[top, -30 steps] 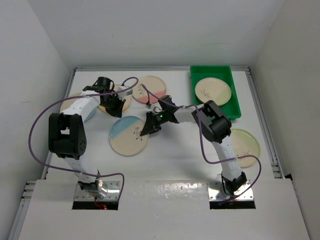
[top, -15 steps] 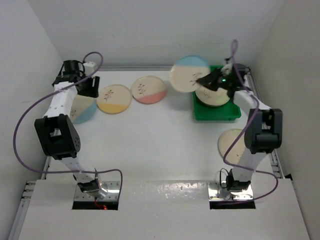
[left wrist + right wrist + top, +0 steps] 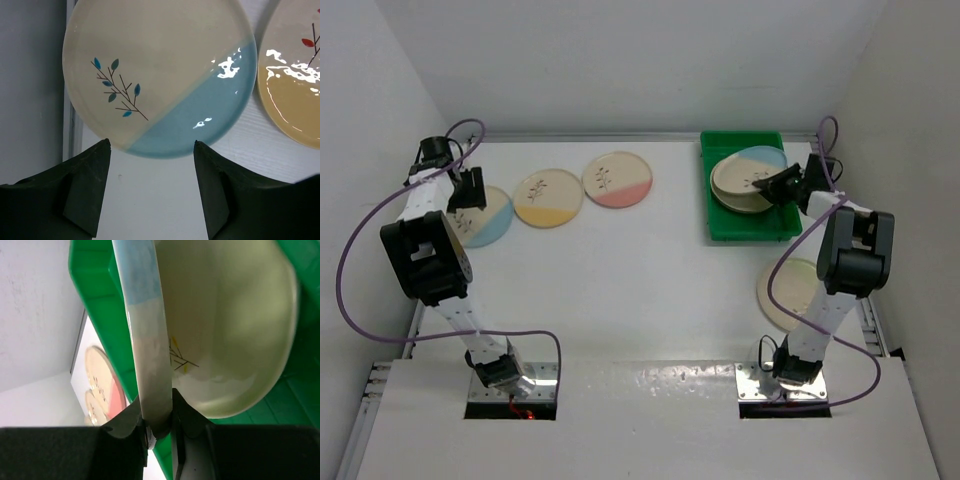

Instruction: Place the plates into the plastic bin on the countertop

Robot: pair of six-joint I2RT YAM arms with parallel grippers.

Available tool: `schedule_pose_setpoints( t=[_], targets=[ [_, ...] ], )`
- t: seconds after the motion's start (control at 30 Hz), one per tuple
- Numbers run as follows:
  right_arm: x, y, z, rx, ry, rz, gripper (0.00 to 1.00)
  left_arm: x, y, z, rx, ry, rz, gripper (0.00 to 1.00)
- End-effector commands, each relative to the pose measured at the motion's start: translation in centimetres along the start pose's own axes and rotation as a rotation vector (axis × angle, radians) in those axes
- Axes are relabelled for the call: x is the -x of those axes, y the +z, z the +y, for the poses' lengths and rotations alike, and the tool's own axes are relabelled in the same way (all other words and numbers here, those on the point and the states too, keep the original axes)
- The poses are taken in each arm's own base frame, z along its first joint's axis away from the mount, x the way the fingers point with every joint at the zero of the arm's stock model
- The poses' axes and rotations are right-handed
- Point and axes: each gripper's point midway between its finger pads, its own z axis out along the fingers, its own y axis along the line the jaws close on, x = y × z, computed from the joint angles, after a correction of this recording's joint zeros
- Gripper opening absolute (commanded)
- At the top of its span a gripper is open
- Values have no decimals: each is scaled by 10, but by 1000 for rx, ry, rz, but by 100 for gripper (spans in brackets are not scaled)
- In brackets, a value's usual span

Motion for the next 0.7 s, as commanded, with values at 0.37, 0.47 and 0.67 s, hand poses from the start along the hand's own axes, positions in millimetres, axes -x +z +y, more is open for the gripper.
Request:
schedule_pose_setpoints(
  t=[0.37, 0.47, 0.67],
  targets=[
    [-31, 1, -35, -137, -33, 68, 36, -27, 19, 32, 11, -76, 44, 71],
    [-30, 2, -46, -189, -38, 72, 37, -28, 24, 33, -8, -73, 48, 71],
    [-27, -3, -57, -295, -89, 84, 58, -22, 25, 31, -45, -70, 30, 75]
  ],
)
